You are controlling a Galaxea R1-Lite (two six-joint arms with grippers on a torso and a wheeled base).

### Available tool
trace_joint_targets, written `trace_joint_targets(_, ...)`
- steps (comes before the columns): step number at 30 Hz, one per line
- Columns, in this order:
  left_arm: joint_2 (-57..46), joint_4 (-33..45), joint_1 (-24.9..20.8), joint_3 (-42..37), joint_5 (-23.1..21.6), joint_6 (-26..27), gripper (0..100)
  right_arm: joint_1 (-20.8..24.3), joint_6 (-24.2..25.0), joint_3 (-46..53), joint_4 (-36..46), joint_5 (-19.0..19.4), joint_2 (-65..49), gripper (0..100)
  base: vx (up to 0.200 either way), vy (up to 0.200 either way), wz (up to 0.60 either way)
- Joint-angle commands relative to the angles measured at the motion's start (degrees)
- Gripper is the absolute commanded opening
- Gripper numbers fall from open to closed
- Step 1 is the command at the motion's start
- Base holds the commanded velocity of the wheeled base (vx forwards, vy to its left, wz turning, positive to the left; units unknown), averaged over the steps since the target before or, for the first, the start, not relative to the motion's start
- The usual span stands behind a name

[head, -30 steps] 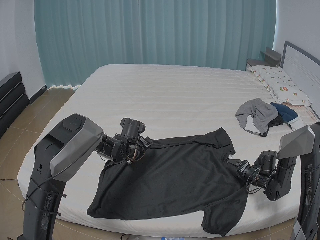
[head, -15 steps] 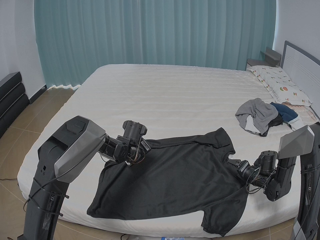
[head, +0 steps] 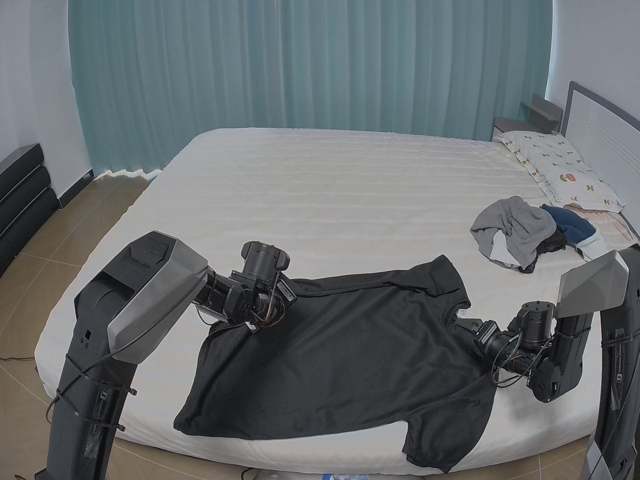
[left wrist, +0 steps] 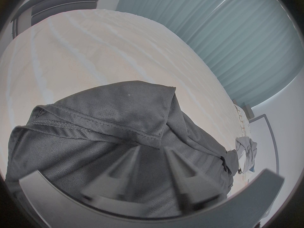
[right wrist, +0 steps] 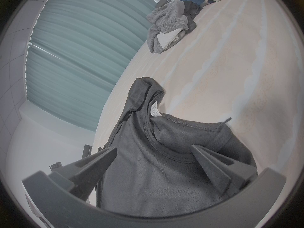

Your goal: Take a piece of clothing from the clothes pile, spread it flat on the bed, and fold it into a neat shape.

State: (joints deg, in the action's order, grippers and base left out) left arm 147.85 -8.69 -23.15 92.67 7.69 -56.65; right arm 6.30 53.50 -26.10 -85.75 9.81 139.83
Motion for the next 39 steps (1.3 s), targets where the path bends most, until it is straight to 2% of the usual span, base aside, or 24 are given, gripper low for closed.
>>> trace_joint_targets(1, 0.42, -0.10, -0.32, 0.40, -0.05, 0.05, 100, 0.03, 0.02, 0.00, -0.03, 0.03, 0.10, 100, 0.000, 0.000, 0.00)
trace_joint_targets(11, 3.06, -0.01, 0.03, 4.18, 1.27, 0.14, 100, 0.03, 0.11, 0.00, -0.03, 0.03, 0.10, 100, 0.000, 0.000, 0.00)
trace_joint_targets(12, 3.06, -0.10, 0.21, 4.45, 1.62, 0.14, 0, 0.03, 0.11, 0.00, -0.03, 0.03, 0.10, 100, 0.000, 0.000, 0.00)
trace_joint_targets(31, 4.12, -0.71, 1.35, 4.89, 6.55, 2.51, 0, 0.11, 0.11, 0.00, -0.03, 0.03, 0.10, 100, 0.000, 0.000, 0.00)
trace_joint_targets(39, 2.53, -8.01, 6.10, 5.06, 6.46, 2.07, 0, 0.11, 0.02, 0.08, -0.03, 0.03, 0.18, 100, 0.000, 0.000, 0.00)
